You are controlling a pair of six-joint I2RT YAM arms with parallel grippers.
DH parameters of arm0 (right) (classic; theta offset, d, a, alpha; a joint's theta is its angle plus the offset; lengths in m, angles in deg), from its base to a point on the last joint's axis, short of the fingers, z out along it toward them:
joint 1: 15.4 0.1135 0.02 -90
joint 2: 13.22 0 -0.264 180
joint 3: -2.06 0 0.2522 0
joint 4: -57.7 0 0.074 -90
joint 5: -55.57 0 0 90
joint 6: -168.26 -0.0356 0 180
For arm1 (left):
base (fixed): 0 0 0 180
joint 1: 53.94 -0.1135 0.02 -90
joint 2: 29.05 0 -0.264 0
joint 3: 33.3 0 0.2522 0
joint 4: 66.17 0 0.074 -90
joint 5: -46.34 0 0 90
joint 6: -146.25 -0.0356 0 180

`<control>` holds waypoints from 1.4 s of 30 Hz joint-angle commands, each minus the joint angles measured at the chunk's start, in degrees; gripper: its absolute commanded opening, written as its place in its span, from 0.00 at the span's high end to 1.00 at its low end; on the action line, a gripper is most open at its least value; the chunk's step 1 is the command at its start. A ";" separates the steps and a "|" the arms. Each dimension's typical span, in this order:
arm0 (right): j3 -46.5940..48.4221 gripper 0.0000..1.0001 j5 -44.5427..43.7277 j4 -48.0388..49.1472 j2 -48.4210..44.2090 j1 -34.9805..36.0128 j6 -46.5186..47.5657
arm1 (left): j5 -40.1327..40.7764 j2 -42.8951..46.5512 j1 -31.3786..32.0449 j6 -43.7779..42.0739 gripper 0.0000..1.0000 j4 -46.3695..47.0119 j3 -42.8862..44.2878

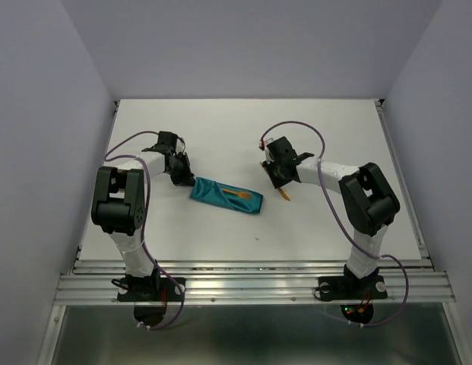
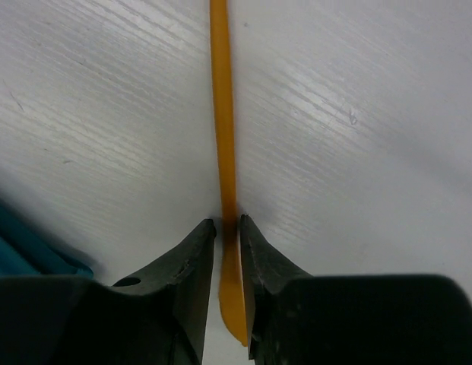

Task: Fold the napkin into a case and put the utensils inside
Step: Pick up the knife from the center of the board, then insert the knife into the folded napkin.

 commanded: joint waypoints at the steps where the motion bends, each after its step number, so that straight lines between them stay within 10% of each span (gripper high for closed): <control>1: -2.17 0.77 -0.81 3.31 2.14 0.57 1.24 | 0.39 1.39 0.40 -0.69 0.98 -1.09 -0.47; 6: -0.68 0.99 -0.89 3.41 1.98 0.57 2.47 | 0.83 2.09 0.32 -0.87 0.98 -1.35 -0.90; 23: 1.25 0.99 -1.68 -6.43 -9.37 1.10 6.51 | 0.48 2.53 -0.21 -1.31 0.98 -1.53 -1.35; 42: 9.69 0.99 -4.06 -17.69 -4.36 17.08 13.55 | 1.45 3.59 -0.21 -1.48 0.98 -2.32 -2.40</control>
